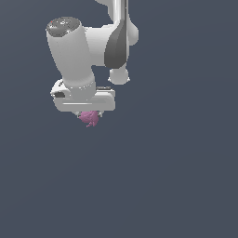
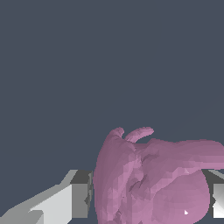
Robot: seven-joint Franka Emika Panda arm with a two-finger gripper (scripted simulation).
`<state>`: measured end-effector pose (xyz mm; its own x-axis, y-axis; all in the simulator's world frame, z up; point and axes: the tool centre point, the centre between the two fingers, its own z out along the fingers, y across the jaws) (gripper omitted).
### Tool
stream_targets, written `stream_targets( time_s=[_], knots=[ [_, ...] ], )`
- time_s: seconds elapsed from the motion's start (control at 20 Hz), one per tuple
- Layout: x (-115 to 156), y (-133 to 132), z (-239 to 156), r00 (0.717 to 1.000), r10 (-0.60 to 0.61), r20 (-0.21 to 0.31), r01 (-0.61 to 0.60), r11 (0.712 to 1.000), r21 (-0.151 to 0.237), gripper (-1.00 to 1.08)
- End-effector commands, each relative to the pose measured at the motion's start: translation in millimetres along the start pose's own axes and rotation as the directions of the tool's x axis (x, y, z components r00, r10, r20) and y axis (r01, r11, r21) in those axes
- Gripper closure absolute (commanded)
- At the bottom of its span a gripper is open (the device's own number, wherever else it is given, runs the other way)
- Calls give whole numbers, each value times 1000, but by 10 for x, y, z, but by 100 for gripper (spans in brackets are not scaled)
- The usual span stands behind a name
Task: Pick up the object and move it to a goal position.
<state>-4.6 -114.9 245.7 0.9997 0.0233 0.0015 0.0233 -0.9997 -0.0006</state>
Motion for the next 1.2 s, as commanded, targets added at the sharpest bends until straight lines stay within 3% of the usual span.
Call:
stream_targets(
  time_s=[0.0, 0.6, 1.15],
  knots=[
    [-11, 93, -282, 1000, 0, 1, 0, 1000, 0, 108],
    [-2, 500, -1470, 1000, -1, 1, 1, 1000, 0, 108],
    [29, 686, -1993, 1000, -1, 1, 1, 1000, 0, 108]
  ],
)
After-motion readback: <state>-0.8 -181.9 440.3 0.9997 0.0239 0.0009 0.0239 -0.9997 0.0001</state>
